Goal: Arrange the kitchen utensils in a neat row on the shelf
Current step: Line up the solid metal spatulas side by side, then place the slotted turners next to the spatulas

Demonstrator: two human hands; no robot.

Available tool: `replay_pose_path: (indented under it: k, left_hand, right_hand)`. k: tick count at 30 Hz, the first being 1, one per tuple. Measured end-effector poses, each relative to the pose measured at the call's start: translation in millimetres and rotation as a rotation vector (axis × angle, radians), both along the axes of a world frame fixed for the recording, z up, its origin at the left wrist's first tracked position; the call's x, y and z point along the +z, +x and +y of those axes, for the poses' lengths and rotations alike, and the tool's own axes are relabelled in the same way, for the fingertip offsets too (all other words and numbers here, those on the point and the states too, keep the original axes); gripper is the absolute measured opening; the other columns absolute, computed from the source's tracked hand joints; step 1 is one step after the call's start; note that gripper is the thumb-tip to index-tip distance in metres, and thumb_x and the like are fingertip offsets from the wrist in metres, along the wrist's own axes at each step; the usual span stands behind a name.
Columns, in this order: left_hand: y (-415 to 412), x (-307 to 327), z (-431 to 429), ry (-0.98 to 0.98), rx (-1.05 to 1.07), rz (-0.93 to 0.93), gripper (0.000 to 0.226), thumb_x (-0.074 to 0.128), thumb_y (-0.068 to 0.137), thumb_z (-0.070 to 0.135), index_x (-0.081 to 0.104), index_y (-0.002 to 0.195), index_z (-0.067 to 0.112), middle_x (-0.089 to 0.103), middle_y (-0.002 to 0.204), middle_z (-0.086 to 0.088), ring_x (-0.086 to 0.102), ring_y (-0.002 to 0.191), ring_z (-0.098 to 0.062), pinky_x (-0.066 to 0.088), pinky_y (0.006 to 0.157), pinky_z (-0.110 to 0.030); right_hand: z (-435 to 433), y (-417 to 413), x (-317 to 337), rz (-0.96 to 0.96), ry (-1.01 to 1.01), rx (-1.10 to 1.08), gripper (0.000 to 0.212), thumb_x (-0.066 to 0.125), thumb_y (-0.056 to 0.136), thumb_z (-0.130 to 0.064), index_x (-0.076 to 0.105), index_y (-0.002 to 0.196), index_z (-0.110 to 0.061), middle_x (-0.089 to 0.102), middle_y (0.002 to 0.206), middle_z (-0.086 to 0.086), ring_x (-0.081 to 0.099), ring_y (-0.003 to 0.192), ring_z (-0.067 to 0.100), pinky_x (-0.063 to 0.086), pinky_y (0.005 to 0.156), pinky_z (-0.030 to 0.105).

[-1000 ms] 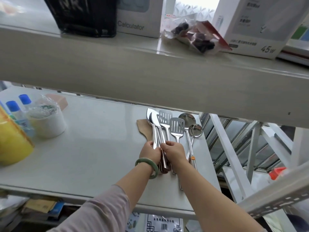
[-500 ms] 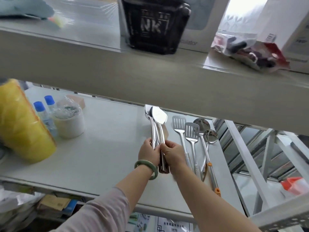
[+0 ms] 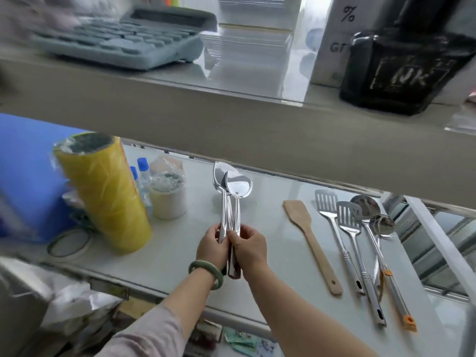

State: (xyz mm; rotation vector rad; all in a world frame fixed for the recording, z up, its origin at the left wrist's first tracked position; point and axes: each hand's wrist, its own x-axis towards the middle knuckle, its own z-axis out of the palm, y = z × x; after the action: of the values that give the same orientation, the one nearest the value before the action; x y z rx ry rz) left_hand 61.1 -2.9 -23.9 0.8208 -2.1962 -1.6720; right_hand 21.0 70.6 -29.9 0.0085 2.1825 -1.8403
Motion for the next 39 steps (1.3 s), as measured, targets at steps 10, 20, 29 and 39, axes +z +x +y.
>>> replay_pose_path:
  k: [10,20,29,39]
  left_hand:
    - [8,-22,-53,0.007,-0.122,-0.101,0.034,0.054,0.089,0.027,0.056,0.121,0.017,0.068,0.113,-0.007,0.064,0.099,-0.023,0.051,0.091,-0.038]
    - [5,-24,-69,-0.216,-0.042,-0.117,0.044,0.055,0.087,0.019,0.049,0.130,0.010,0.053,0.123,-0.013,0.056,0.108,-0.025,0.042,0.096,-0.031]
    - [9,-35,-80,-0.393,-0.045,-0.269,0.044,0.048,0.090,0.018,0.046,0.132,0.005,0.052,0.123,-0.019,0.050,0.113,-0.032,0.038,0.100,-0.036]
    - [0,-18,-70,-0.535,0.010,-0.460,0.047,0.050,0.082,0.028,0.046,0.125,0.009,0.033,0.134,-0.015,0.036,0.117,-0.035,0.032,0.104,-0.043]
  right_hand:
    - [-47,18,-17,0.001,0.110,-0.094,0.019,0.062,0.080,-0.019,0.070,0.097,-0.016,0.073,0.088,-0.001,0.067,0.079,0.015,0.048,0.066,0.021]
    - [-49,10,-26,0.044,0.257,-0.216,0.016,0.060,0.075,-0.019,0.060,0.074,-0.003,0.060,0.068,0.016,0.050,0.060,0.024,0.041,0.059,0.031]
    - [-34,1,-25,0.091,0.482,-0.188,0.013,0.053,0.080,-0.012,0.051,0.067,-0.012,0.047,0.086,0.009,0.041,0.073,0.022,0.029,0.068,0.023]
    - [8,2,-7,0.215,0.518,-0.188,0.044,0.053,0.089,-0.022,0.051,0.130,-0.006,0.056,0.117,0.013,0.054,0.110,0.026,0.040,0.099,0.031]
